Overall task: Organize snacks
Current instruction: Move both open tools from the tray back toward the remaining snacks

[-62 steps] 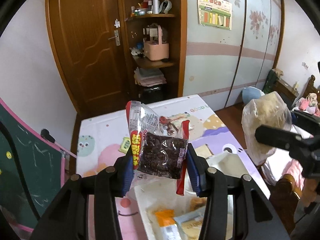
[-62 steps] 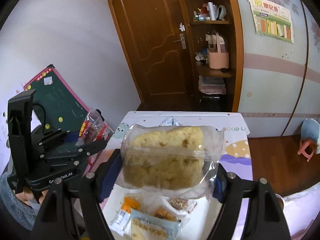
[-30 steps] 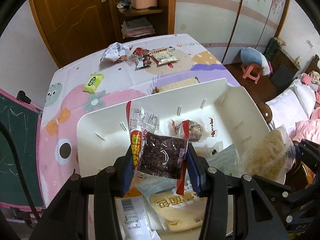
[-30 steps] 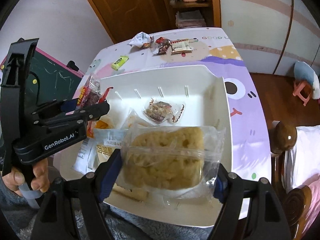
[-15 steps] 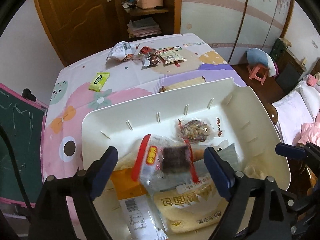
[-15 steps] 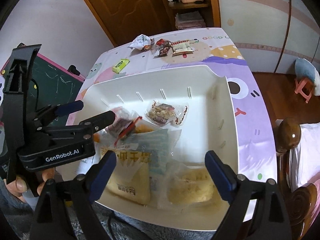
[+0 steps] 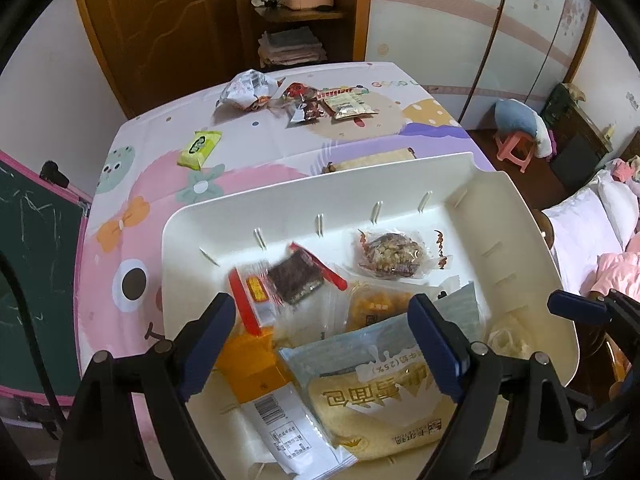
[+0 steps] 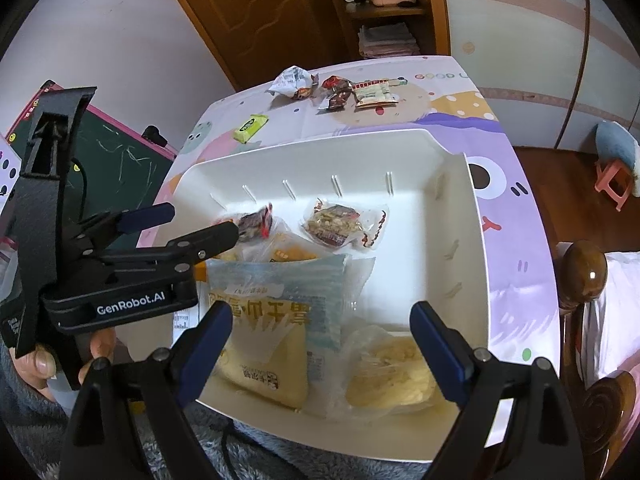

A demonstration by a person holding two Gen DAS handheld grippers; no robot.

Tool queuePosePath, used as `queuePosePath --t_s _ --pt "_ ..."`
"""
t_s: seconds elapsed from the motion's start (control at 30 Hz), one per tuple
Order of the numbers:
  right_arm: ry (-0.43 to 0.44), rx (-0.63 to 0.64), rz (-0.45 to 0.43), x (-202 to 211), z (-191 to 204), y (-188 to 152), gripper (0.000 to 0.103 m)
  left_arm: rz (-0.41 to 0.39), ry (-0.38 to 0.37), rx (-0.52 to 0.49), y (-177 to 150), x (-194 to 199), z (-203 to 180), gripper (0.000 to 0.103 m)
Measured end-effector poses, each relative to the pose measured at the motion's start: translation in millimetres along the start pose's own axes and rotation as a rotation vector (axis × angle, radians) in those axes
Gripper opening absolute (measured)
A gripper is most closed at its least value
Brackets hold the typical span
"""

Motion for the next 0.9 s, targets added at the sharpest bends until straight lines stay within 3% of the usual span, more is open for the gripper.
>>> queuePosePath --t_s 0.53,0.9 --pt "-0.019 0.044 0.01 -7.7 9.5 5.8 0.091 -0.014 0.002 0.041 4.4 0.0 18.8 0.087" --pt "-0.055 0.134 -0.037 9.0 28.4 42.2 0.091 -0.139 0.072 -0.036 36.8 41.9 37.7 0.087"
Point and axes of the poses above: each gripper's, at about its wrist camera, not at the fingertips, and x roughly against the way its jaws point, z to its left, y to its top, the point moved 3 cm from there along -x, roughly the way its jaws point, and after that the axes turned 7 degrees about -x, right-handed, at the moved point
